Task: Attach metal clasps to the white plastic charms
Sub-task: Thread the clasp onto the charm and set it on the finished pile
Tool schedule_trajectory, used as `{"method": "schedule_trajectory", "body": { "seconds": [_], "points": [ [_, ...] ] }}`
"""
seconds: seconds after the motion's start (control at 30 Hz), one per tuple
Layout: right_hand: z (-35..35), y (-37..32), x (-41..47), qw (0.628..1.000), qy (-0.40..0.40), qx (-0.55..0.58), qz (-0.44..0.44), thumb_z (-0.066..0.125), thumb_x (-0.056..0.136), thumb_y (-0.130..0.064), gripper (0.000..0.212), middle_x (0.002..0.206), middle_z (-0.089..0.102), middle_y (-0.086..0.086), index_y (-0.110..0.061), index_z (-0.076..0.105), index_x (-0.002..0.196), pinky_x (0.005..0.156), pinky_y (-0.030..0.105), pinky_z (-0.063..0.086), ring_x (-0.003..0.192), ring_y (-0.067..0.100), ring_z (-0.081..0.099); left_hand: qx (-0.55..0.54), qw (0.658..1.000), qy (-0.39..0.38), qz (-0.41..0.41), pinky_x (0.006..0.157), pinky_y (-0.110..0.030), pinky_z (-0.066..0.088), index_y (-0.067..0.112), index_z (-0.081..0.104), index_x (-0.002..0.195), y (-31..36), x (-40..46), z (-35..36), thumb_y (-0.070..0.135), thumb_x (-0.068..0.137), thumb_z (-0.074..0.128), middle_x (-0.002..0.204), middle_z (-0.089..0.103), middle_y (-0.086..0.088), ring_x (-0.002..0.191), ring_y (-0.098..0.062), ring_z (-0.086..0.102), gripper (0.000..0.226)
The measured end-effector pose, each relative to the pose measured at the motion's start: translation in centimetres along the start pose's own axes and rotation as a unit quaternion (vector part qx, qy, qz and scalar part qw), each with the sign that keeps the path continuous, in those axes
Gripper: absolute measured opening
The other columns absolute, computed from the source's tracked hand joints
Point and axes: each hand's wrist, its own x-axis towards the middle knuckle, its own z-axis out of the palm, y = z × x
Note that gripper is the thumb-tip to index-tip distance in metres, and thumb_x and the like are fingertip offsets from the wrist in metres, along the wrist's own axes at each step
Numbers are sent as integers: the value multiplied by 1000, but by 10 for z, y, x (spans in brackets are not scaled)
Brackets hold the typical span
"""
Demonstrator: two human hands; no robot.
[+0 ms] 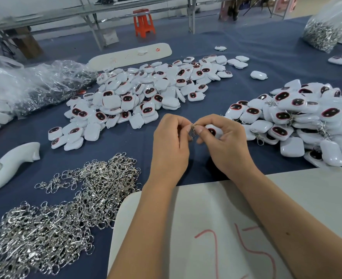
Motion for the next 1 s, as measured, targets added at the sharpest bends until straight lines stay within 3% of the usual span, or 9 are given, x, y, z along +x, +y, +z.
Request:
{"method": "schedule_trajectory", "body": {
  "seconds": [0.17,0.3,0.43,0.5,0.6,0.67,0.73,0.9,1.0],
  "points": [
    [-2,1,2,997,6,66,35,65,98,1,12,71,67,-7,-5,72,89,57,14,45,60,6,58,-23,999,31,-7,73,-38,53,12,63,92,4,0,12,7,100,57,87,64,3,80,-21,64,10],
    [-4,0,1,992,-3,111,64,64,99,0,14,74,68,3,-7,71,89,47,25,45,64,14,60,-27,999,30,-6,71,-38,54,9,63,94,7,-1,13,7,101,56,87,65,2,80,-21,64,9],
    [-1,1,3,991,-12,105,82,64,102,-7,8,76,67,9,-10,66,95,45,27,43,60,16,61,17,1000,21,15,73,-41,51,8,60,94,6,0,8,6,101,54,89,62,1,80,-23,62,10],
    [-3,0,5,974,11,180,137,58,103,-7,2,87,62,17,-9,58,104,46,28,43,62,16,64,35,999,5,20,73,-37,49,9,59,93,5,0,3,4,101,53,89,61,1,78,-22,61,11],
    [-8,3,10,941,48,272,193,52,100,3,22,97,60,13,-9,58,118,62,27,55,83,18,70,62,998,-29,12,74,-32,46,12,58,92,-1,1,-3,5,102,52,86,60,2,77,-18,59,13],
    [-9,5,10,960,41,219,170,54,102,5,30,104,65,6,-13,66,123,81,23,56,93,12,68,67,996,-53,-6,75,-34,48,13,58,91,-3,1,-6,5,102,51,85,59,3,79,-18,59,15],
    [-7,5,8,982,23,142,122,64,99,1,30,107,74,2,-19,74,118,88,19,52,96,7,65,68,995,-68,-21,75,-34,49,15,58,90,-4,1,-8,5,101,51,86,59,5,81,-17,60,17],
    [-6,6,7,985,80,117,100,74,94,-5,17,82,71,-4,-16,75,108,63,20,53,68,10,61,67,993,-93,-20,72,-35,48,14,58,88,-2,-2,-6,3,99,52,81,59,5,77,-17,59,17],
    [-6,8,9,969,143,150,137,79,92,-12,13,79,68,0,-14,68,98,66,29,59,72,11,67,60,992,-106,-15,74,-41,50,12,59,88,0,-3,-4,2,98,52,82,59,4,78,-19,60,17]
  ]
}}
